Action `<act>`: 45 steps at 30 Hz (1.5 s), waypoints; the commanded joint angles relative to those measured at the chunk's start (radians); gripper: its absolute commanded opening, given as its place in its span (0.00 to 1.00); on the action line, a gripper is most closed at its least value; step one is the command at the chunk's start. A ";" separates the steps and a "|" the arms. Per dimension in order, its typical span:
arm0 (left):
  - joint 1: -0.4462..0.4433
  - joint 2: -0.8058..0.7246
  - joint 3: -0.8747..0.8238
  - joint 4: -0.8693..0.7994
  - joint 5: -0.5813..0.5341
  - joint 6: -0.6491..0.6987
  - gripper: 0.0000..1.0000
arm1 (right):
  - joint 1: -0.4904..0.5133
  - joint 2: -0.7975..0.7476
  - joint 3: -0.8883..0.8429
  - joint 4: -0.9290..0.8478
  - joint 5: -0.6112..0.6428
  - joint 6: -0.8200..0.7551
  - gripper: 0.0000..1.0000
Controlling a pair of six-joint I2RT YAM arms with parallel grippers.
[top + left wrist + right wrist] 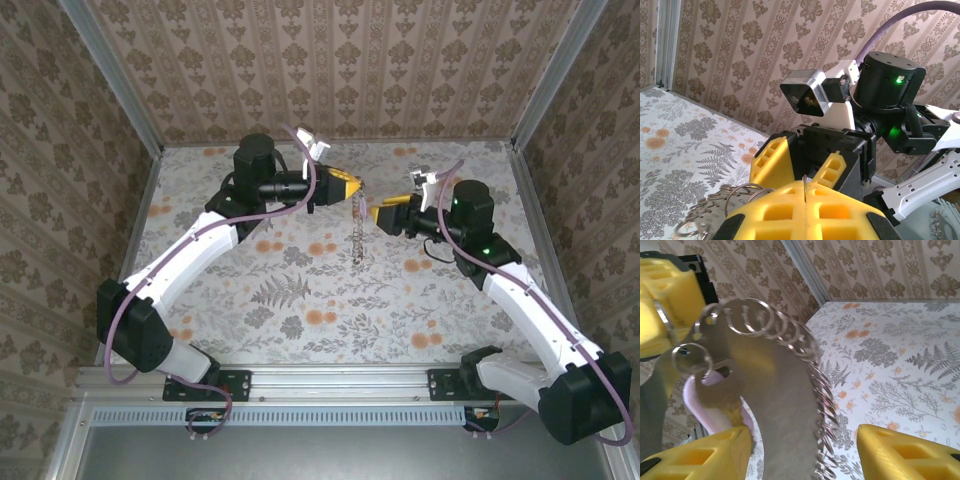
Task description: Put the keys on the keyring
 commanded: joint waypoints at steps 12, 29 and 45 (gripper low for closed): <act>-0.019 -0.040 -0.009 0.087 -0.017 -0.045 0.00 | 0.110 0.027 0.029 0.112 0.050 -0.006 0.63; -0.022 -0.059 -0.044 0.147 -0.059 -0.086 0.00 | 0.137 0.049 0.070 0.099 0.079 -0.029 0.20; -0.034 -0.082 -0.136 0.302 -0.187 -0.186 0.00 | 0.196 0.089 0.117 0.067 0.054 -0.047 0.00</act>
